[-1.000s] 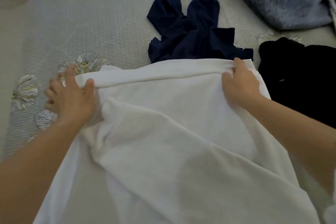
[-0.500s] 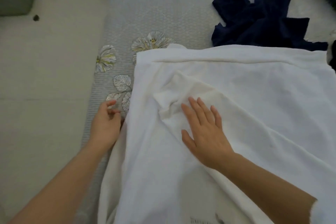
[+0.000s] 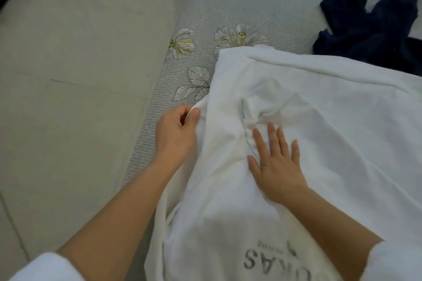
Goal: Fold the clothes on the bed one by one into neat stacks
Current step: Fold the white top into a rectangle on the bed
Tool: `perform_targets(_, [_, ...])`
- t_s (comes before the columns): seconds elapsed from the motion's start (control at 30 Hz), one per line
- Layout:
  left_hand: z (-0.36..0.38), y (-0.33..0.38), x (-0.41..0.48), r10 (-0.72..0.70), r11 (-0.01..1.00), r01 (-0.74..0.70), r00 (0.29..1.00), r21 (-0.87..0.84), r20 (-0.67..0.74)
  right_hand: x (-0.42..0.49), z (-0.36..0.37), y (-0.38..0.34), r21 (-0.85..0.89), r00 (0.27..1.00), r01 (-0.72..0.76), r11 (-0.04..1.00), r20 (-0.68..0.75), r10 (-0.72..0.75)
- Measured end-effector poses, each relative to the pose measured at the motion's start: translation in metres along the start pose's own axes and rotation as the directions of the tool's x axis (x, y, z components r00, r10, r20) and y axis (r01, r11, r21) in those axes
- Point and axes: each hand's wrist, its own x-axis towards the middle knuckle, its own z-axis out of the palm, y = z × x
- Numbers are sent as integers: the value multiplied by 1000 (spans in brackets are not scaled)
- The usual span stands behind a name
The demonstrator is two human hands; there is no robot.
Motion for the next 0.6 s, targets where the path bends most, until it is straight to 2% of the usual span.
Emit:
perform_targets(0.07, [-7, -2, -19, 14, 999, -15, 999, -30, -39, 0, -5, 1, 20, 1000, 15, 1000, 13, -16])
perform_targets(0.13, [-20, -4, -26, -35, 997, 22, 983, -71, -182, -3, -10, 7, 52, 1000, -6, 999, 25, 5])
perform_targets(0.2, [-48, -9, -13, -161, 981, 99, 896, -168, -414, -5, -14, 15, 40, 996, -69, 997, 52, 67])
perform_targets(0.27, [-85, -15, 3, -232, 963, 113, 806, -244, -544, -7, -19, 18, 19, 991, -106, 994, 90, 104])
perform_targets(0.3, [-100, -18, 6, -246, 955, 105, 800, -277, -547, -7, -22, 16, 24, 988, -116, 993, 106, 113])
perform_targets(0.37, [-116, -23, 0, -294, 932, 146, 839, -331, -458, -8, -26, 3, 57, 985, -140, 989, 108, 133])
perform_targets(0.43, [-118, -31, -16, -417, 877, 303, 866, -374, -276, -16, -23, -15, 82, 993, -107, 991, 48, 103])
perform_targets(0.5, [-116, -39, -33, -565, 759, 491, 823, -428, -57, -35, -10, -36, 118, 1000, 16, 993, -25, -13])
perform_targets(0.53, [-115, -39, -39, -602, 730, 536, 798, -424, -26, -47, -1, -47, 130, 996, 92, 987, -32, -88])
perform_targets(0.6, [-119, -30, -44, -580, 783, 491, 798, -383, -164, -68, 17, -64, 79, 969, 241, 967, 34, -245])
